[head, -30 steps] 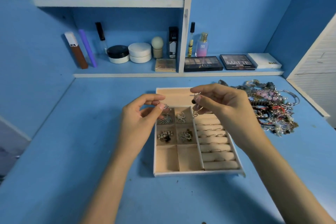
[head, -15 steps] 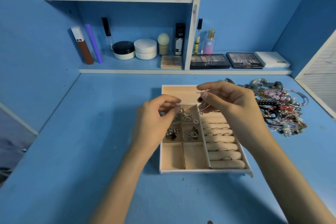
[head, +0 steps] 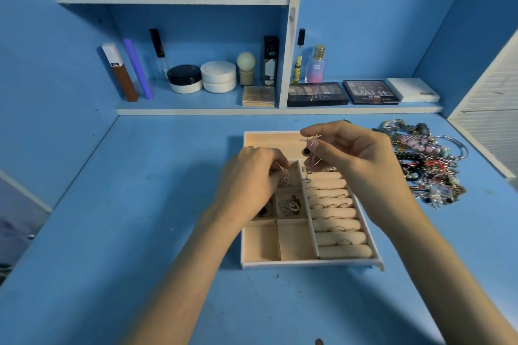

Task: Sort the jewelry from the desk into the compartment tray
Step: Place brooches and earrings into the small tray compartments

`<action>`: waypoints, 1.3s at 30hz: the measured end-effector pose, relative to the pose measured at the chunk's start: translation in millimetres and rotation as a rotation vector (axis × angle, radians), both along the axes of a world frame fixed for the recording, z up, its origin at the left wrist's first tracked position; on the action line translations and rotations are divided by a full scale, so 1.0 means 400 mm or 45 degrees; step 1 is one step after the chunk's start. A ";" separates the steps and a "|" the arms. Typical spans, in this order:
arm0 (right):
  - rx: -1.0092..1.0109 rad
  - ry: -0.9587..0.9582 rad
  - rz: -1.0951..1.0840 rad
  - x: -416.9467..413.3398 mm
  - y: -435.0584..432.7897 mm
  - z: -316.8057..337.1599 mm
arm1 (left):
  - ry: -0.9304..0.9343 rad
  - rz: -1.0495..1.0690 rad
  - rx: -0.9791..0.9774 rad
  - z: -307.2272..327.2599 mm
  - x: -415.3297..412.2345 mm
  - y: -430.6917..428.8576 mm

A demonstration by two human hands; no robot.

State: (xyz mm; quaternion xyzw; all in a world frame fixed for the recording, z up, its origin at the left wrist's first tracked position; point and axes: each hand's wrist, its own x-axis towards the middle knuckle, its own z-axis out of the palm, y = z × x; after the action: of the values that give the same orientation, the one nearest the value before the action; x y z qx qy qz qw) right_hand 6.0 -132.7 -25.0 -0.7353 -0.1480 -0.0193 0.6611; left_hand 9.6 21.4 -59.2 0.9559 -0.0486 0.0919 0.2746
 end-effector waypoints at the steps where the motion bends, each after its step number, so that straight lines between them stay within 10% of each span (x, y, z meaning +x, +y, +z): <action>1: -0.004 -0.002 0.002 0.000 0.002 0.001 | -0.007 -0.006 -0.037 -0.001 -0.001 0.002; 16: -0.323 -0.080 0.266 -0.009 0.099 -0.073 | -0.209 0.278 -1.006 -0.016 -0.014 0.089; 27: -1.009 -0.689 0.288 -0.009 0.097 -0.119 | -0.195 0.273 -1.019 -0.018 -0.014 0.082; 39: -0.550 -0.334 -0.003 0.000 -0.075 -0.105 | -0.116 0.042 -0.760 0.009 -0.030 -0.007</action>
State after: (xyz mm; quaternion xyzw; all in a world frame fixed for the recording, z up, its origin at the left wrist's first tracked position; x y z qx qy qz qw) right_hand 6.0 -162.5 -66.9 -0.8510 -0.2324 -0.0832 0.4635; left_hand -2.3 18.7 -55.6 0.8286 -0.0162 0.1495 0.5393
